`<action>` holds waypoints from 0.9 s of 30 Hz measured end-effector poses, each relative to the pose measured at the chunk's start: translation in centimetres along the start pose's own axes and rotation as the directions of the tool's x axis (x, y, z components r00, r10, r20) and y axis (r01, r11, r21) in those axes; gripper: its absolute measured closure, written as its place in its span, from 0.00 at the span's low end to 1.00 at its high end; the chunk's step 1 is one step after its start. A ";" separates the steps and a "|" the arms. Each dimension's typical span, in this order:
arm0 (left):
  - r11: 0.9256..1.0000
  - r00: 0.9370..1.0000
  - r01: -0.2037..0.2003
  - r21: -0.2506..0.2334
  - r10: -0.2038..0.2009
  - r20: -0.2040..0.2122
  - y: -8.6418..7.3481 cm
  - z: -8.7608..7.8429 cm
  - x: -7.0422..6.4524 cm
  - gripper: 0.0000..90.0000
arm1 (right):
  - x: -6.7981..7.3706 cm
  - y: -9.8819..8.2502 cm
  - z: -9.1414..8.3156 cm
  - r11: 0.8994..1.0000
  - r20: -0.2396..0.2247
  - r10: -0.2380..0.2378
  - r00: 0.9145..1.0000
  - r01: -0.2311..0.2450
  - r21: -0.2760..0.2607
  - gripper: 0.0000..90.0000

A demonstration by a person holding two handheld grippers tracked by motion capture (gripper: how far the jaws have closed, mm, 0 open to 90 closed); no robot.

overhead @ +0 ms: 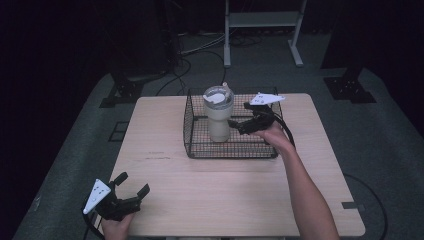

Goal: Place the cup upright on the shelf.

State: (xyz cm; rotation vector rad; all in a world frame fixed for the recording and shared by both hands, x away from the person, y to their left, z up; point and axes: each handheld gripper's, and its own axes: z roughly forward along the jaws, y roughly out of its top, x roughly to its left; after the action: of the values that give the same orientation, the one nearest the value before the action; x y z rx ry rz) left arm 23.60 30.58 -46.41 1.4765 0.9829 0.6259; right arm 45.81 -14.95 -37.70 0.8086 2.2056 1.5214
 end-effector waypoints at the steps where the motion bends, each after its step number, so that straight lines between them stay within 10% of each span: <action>1: 1.000 1.000 -0.001 0.003 0.001 0.000 0.0 0.0 0.0 0.00 | 0.0 0.0 -0.1 1.000 -0.001 0.005 1.000 -0.005 0.004 0.00; 27: 1.000 1.000 -0.018 0.016 0.018 0.010 -0.1 0.3 -0.4 0.00 | 2.8 -0.9 -3.1 0.999 -0.021 -0.013 1.000 0.014 0.045 0.00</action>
State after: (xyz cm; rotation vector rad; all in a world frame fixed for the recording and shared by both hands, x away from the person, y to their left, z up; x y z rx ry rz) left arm 23.61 30.07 -46.48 1.5027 0.9696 0.6249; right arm 41.65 -15.76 -37.22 0.7936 2.2630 1.4851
